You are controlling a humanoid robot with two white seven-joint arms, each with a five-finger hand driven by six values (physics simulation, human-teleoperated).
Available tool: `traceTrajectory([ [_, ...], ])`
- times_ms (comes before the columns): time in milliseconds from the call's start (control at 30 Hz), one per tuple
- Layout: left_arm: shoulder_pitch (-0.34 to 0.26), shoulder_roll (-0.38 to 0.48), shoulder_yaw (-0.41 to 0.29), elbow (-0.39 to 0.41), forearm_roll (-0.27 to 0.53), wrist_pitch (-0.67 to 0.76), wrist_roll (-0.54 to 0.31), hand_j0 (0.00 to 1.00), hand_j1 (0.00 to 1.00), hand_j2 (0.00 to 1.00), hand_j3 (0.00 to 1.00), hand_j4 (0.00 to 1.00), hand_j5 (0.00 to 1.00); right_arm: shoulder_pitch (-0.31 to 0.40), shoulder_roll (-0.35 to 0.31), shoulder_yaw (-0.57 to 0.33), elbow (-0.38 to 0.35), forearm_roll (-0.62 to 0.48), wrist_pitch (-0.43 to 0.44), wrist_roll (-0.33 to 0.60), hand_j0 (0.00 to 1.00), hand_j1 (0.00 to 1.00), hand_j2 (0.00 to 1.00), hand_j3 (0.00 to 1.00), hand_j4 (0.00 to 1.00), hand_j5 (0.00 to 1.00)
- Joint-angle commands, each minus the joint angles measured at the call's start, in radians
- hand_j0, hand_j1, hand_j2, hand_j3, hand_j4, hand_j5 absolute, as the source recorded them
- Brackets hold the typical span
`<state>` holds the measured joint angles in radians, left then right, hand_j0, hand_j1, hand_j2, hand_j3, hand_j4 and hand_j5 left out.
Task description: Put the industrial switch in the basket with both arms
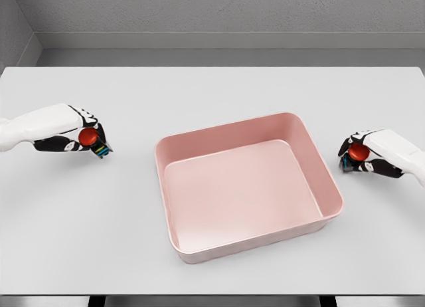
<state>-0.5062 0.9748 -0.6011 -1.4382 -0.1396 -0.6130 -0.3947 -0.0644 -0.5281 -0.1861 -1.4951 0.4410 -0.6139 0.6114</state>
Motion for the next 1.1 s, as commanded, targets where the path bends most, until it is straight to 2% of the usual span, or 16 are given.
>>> traceTrajectory([
  [0,0.0,0.002,0.001,-0.018,0.017,0.002,0.001,0.5,0.5,0.5,0.5,0.5,0.5,0.0,0.0,0.002,-0.004,-0.008,0.003,-0.001,0.43,0.43,0.43,0.43,0.43,0.43],
  [500,-0.002,0.024,0.009,-0.116,0.055,0.002,0.001,0.49,0.49,0.49,0.49,0.49,0.49,-0.015,-0.004,-0.009,-0.149,-0.016,0.003,-0.001,0.43,0.43,0.43,0.43,0.43,0.43],
  [767,-0.002,0.015,0.011,-0.174,0.055,0.002,0.001,0.5,0.5,0.5,0.5,0.5,0.5,-0.078,-0.021,0.004,-0.186,-0.027,0.003,-0.001,0.43,0.43,0.43,0.43,0.43,0.43],
  [1067,-0.008,0.01,0.011,-0.222,0.054,0.002,0.001,0.5,0.5,0.5,0.5,0.5,0.5,-0.212,-0.02,0.201,-0.215,-0.028,0.003,-0.001,0.42,0.42,0.42,0.42,0.42,0.42],
])
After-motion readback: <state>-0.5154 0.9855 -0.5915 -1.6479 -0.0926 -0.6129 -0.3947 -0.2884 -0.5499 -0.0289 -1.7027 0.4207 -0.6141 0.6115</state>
